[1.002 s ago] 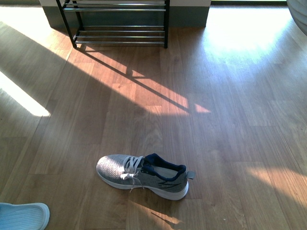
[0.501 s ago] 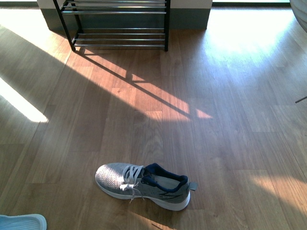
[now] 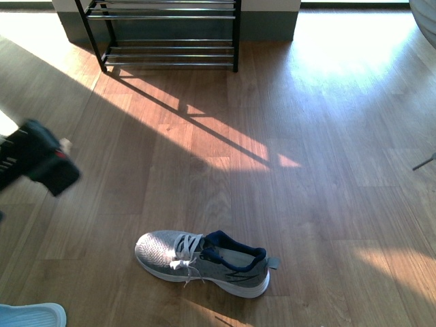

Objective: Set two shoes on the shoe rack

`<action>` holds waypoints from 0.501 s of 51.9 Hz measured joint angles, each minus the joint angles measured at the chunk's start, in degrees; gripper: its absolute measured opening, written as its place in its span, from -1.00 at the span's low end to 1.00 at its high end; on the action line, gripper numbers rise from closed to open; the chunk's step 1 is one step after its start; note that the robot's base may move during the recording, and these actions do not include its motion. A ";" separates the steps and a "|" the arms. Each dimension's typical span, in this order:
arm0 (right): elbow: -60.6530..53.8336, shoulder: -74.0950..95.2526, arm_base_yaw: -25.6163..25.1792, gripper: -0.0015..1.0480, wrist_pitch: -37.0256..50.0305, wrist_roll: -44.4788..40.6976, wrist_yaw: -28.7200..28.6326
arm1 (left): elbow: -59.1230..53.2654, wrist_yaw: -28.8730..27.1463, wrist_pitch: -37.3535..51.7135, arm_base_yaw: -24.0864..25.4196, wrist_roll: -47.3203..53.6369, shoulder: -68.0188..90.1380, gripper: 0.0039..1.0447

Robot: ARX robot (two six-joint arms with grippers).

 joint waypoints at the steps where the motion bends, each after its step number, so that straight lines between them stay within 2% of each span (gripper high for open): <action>1: 0.00 0.00 0.00 -0.91 0.00 0.00 0.00 | 0.55 0.39 0.59 -0.15 -0.26 1.84 0.83; 7: 0.00 0.00 0.00 -0.91 0.00 0.00 0.00 | 6.51 4.74 3.89 -1.62 -1.38 18.49 0.83; 14: 0.00 0.00 0.00 -0.91 0.00 0.00 -0.02 | 13.16 9.57 3.34 -2.73 1.01 32.50 0.83; 26: 0.00 0.00 0.00 -0.91 0.00 0.00 -0.02 | 24.79 18.38 -0.07 -1.79 13.57 48.48 0.83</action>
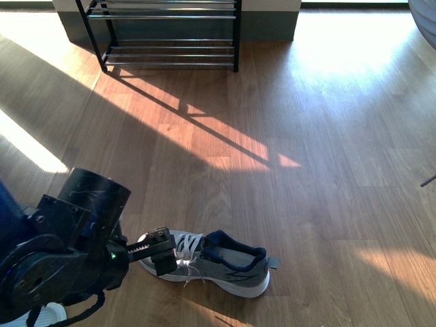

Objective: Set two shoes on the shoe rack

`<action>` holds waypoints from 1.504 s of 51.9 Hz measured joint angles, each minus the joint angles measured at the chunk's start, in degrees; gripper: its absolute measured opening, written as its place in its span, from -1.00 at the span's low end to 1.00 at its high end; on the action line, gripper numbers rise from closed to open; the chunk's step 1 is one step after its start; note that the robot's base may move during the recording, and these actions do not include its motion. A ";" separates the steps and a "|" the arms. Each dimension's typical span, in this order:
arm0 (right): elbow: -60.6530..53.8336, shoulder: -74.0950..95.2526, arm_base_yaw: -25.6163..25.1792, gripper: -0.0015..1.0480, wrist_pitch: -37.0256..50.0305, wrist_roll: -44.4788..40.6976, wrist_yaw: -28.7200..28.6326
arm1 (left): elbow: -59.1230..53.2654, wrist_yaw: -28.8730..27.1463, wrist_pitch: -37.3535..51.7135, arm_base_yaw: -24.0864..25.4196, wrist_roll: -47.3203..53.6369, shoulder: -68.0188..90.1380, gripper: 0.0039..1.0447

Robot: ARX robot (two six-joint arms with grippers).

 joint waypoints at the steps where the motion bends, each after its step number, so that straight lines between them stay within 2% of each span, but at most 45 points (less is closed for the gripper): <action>1: 0.00 0.00 0.00 -0.91 0.00 0.00 0.00 | 1.05 0.48 -0.52 0.04 0.76 0.81 0.83; 11: 0.00 0.00 0.00 -0.91 0.00 0.00 0.02 | 10.49 5.60 -3.72 -0.20 5.55 6.05 0.83; 23: 0.00 0.00 0.00 -0.91 0.00 0.00 0.02 | 20.11 5.68 -7.45 -1.11 3.13 10.86 0.83; 36: 0.00 0.00 0.00 -0.91 0.00 0.00 0.04 | 20.46 0.15 -8.98 0.24 -11.85 7.78 0.83; 40: 0.00 0.00 0.00 -0.91 0.00 0.00 -0.02 | 20.26 -3.30 -14.45 0.57 -16.59 2.14 0.83; 45: 0.00 0.00 0.00 -0.91 0.00 0.00 -0.04 | 20.87 -8.02 -21.22 0.96 -17.90 -4.09 0.83; 47: 0.00 0.00 0.00 -0.91 0.00 0.00 -0.04 | 20.98 -7.63 -24.68 1.88 -19.32 -6.47 0.83; 55: 0.00 0.00 0.00 -0.91 0.00 0.00 0.00 | 22.56 -12.13 -33.09 3.54 -19.43 -10.25 0.83; 62: 0.00 0.00 0.02 -0.91 0.00 0.00 -0.09 | 27.43 -12.00 -37.73 -1.25 -24.04 -9.11 0.83; 66: 0.00 0.00 0.02 -0.91 0.00 0.00 0.02 | 31.63 -9.99 -40.22 -4.94 -26.80 -5.27 0.83; 78: 0.00 0.00 0.02 -0.91 0.00 0.00 0.02 | 36.94 -5.90 -43.52 -9.25 -32.46 5.18 0.83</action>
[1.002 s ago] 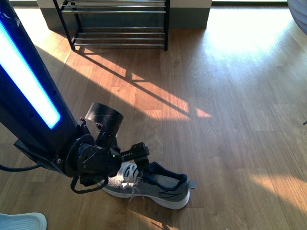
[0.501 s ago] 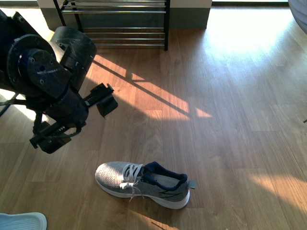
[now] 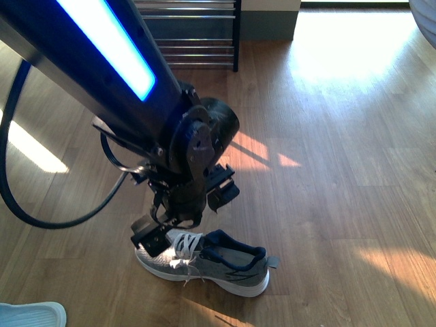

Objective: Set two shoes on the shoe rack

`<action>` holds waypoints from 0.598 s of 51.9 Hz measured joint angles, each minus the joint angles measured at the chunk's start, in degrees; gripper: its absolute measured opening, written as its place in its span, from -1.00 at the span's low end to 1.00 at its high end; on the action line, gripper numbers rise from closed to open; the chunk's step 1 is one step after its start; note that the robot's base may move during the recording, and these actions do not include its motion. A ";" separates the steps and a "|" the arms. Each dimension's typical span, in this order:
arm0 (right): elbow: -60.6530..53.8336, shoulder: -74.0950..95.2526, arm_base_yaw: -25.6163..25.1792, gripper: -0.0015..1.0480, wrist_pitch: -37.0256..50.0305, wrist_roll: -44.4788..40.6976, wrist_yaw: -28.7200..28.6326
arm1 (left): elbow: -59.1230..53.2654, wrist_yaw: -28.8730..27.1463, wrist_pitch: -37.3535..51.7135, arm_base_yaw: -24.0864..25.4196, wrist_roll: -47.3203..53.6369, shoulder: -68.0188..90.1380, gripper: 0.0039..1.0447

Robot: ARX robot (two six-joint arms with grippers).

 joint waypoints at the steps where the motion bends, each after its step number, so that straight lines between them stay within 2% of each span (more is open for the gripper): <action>1: 0.00 0.00 0.00 -0.91 0.00 0.00 0.00 | 0.00 0.17 0.02 -0.13 -0.46 0.33 0.83; 12: 0.00 0.00 0.00 -0.91 0.00 0.00 -0.02 | -1.90 1.86 3.54 -2.32 -4.74 1.68 0.83; 31: 0.00 0.00 0.00 -0.91 0.00 0.00 -0.02 | -1.99 2.86 -1.36 -4.26 -9.18 1.57 0.83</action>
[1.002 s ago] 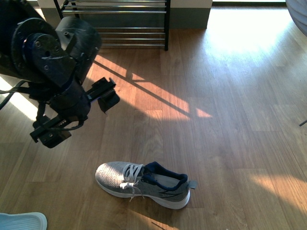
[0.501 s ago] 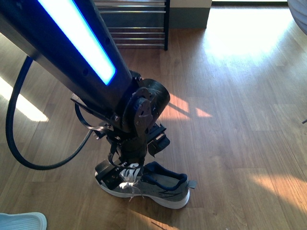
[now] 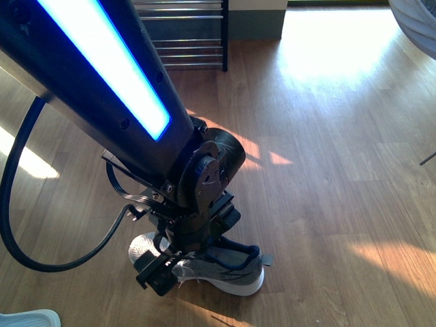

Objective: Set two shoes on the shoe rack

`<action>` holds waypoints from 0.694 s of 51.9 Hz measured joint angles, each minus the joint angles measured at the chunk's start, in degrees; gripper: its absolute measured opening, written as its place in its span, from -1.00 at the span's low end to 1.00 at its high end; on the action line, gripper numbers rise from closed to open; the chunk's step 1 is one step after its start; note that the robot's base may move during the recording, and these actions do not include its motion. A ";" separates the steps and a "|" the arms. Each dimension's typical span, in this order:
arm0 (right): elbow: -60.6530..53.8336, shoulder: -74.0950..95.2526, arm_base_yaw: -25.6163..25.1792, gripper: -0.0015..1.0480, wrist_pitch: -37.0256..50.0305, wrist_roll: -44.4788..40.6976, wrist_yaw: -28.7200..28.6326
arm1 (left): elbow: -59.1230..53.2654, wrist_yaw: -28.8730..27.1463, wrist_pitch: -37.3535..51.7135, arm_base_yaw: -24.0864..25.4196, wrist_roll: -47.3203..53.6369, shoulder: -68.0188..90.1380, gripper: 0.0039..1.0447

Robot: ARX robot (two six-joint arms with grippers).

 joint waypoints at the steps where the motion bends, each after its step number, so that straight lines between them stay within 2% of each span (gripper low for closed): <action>1: 0.00 0.00 0.00 -0.91 0.00 0.00 -0.02 | 0.00 0.15 -0.20 -0.09 -0.28 0.04 0.83; 24: 0.00 0.00 0.00 -0.91 0.00 0.00 0.00 | 2.86 2.93 -1.57 -0.63 -2.14 4.61 0.83; 36: 0.00 0.00 0.00 -0.91 0.00 0.00 0.00 | 9.14 3.72 -1.97 0.55 -2.82 12.90 0.83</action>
